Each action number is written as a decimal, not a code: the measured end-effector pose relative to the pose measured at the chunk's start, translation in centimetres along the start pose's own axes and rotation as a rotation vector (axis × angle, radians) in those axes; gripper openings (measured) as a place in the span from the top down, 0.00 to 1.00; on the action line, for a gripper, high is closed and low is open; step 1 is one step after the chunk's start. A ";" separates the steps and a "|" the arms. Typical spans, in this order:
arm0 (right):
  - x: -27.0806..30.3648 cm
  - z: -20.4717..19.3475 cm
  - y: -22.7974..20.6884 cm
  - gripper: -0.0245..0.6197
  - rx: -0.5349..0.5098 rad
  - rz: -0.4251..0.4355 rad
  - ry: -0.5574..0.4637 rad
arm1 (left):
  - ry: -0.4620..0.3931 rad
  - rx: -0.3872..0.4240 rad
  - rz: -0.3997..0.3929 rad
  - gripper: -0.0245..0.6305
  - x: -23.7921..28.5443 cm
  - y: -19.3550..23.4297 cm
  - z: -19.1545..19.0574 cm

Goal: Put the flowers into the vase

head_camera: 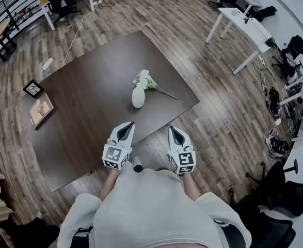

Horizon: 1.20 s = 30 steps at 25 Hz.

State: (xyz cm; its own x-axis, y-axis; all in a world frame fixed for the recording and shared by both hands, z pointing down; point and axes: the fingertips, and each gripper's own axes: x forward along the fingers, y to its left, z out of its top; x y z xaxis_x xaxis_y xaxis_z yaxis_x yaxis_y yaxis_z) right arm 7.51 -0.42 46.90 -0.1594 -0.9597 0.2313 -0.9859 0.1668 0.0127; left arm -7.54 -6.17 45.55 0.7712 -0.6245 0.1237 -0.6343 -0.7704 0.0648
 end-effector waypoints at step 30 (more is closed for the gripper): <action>14.2 0.3 -6.9 0.97 0.013 0.293 0.030 | 0.060 -0.029 0.268 0.95 9.2 5.8 -1.0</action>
State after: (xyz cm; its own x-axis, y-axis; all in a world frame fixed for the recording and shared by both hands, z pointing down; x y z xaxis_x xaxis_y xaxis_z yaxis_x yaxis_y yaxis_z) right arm 12.00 -15.22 49.77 -0.4360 -0.8640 0.2517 -0.8987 0.4327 -0.0715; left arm -4.18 -16.28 48.07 0.5714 -0.7963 0.1984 -0.8173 -0.5740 0.0500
